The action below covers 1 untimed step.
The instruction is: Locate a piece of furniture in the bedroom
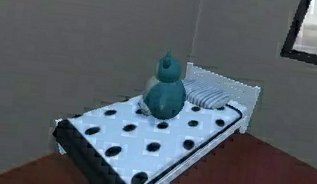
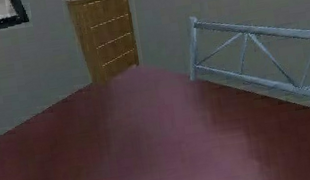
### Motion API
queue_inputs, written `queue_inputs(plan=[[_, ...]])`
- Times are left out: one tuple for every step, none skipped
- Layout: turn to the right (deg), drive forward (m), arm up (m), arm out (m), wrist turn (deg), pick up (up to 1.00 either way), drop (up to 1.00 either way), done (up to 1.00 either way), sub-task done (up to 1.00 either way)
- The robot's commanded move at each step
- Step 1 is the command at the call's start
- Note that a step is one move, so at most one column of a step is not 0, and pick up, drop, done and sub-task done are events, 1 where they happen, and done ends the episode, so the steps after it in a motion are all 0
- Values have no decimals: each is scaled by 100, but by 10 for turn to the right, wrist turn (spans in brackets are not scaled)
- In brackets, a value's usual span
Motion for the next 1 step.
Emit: queue_inputs(plan=[[0,0,0,0,0,0,0,100,0]])
